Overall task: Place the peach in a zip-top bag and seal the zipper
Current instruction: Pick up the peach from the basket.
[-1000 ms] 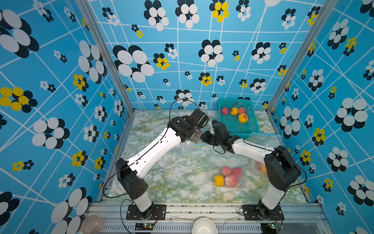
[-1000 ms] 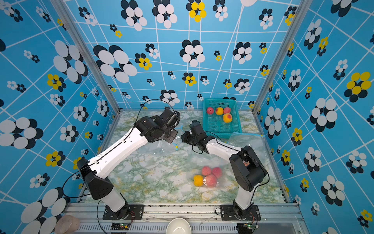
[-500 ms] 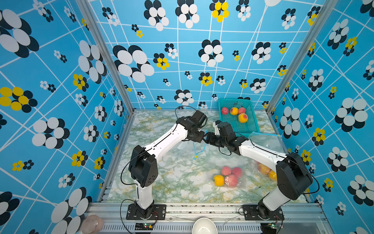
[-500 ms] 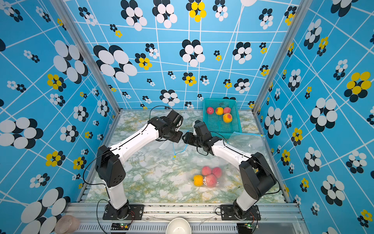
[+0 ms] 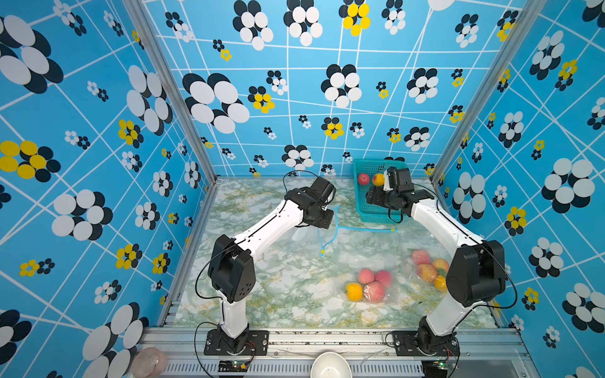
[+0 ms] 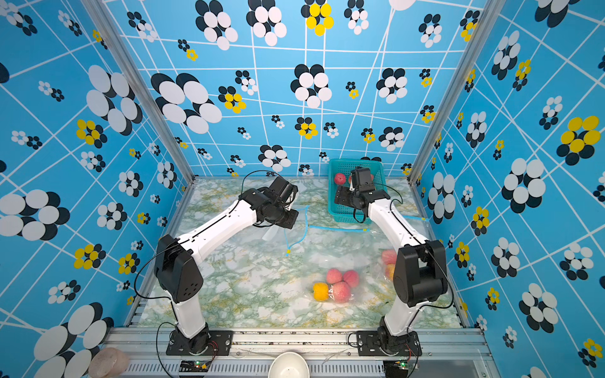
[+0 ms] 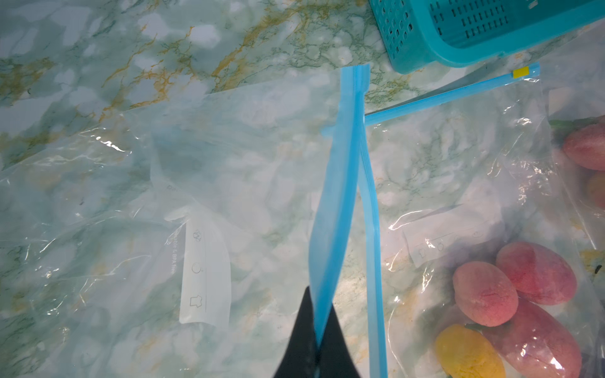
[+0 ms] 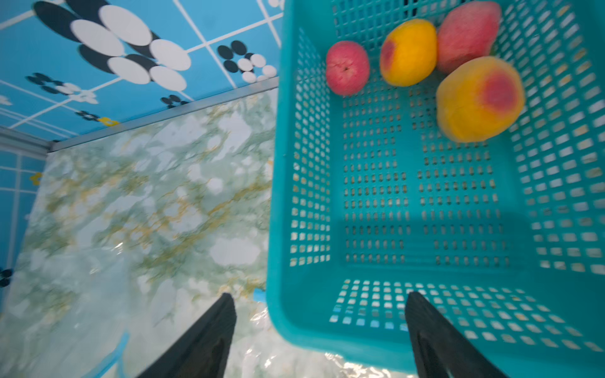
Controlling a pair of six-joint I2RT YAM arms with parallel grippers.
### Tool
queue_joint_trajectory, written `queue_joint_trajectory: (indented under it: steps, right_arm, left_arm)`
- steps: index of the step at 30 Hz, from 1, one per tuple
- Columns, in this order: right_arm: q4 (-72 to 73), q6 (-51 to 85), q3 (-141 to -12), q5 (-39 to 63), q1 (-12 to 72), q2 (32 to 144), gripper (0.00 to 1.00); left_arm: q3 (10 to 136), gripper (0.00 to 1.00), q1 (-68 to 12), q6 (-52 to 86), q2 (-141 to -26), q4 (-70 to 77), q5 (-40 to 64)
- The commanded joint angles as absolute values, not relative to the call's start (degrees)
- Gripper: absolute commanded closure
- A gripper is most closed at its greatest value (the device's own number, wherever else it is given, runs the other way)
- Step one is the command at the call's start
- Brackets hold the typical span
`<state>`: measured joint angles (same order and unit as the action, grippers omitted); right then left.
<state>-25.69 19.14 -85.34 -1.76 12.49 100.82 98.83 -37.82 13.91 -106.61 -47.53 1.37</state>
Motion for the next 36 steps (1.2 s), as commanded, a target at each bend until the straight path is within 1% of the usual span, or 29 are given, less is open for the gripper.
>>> queue_joint_trajectory:
  steps: [1, 3, 5, 6, 11, 12, 16, 19, 22, 27, 36]
  right_arm:
    - [-34.4, 9.2, -91.1, -11.6, 11.6, 106.1, 0.16]
    - [-36.3, 6.9, -97.7, -15.3, 10.8, 110.3, 0.15]
    - [-37.5, 5.7, -101.7, -17.0, 9.7, 114.0, 0.14]
    - [-37.5, 4.8, -103.1, -18.1, 9.2, 115.5, 0.12]
    - [-37.8, 1.8, -108.9, -22.0, 7.4, 122.2, 0.10]
    - [-37.5, 1.6, -109.6, -22.1, 7.1, 123.4, 0.08]
    - [-33.7, 0.3, -110.3, -21.5, 7.1, 127.1, 0.08]
    - [-29.2, -1.1, -110.5, -24.0, 7.1, 129.1, 0.08]
    - [-26.6, -1.9, -112.0, -24.9, 4.9, 131.4, 0.08]
    - [-25.2, -2.2, -116.0, -27.5, 4.6, 135.5, 0.08]
    - [-26.6, -2.0, -123.8, -26.0, 4.5, 142.5, 0.08]
  left_arm:
    - [98.3, 0.95, -37.4, 14.4, -106.4, -47.2, 2.6]
    - [98.7, 0.95, -37.4, 14.4, -106.6, -47.2, 2.9]
    - [99.4, 0.95, -37.4, 14.6, -106.6, -47.4, 3.1]
    - [99.7, 0.95, -37.4, 14.6, -106.6, -47.5, 3.2]
    - [100.4, 0.95, -37.5, 14.8, -106.6, -47.6, 4.3]
    - [100.5, 0.95, -37.5, 14.8, -106.5, -47.5, 4.5]
    - [100.4, 0.94, -37.7, 14.7, -106.7, -47.6, 5.3]
    - [100.7, 0.94, -38.0, 14.8, -106.6, -47.9, 5.7]
    - [100.7, 0.94, -38.6, 14.8, -106.4, -47.9, 5.7]
    - [100.5, 0.95, -38.8, 14.9, -106.3, -48.1, 5.6]
    - [100.0, 0.94, -38.6, 14.2, -106.4, -48.3, 4.7]
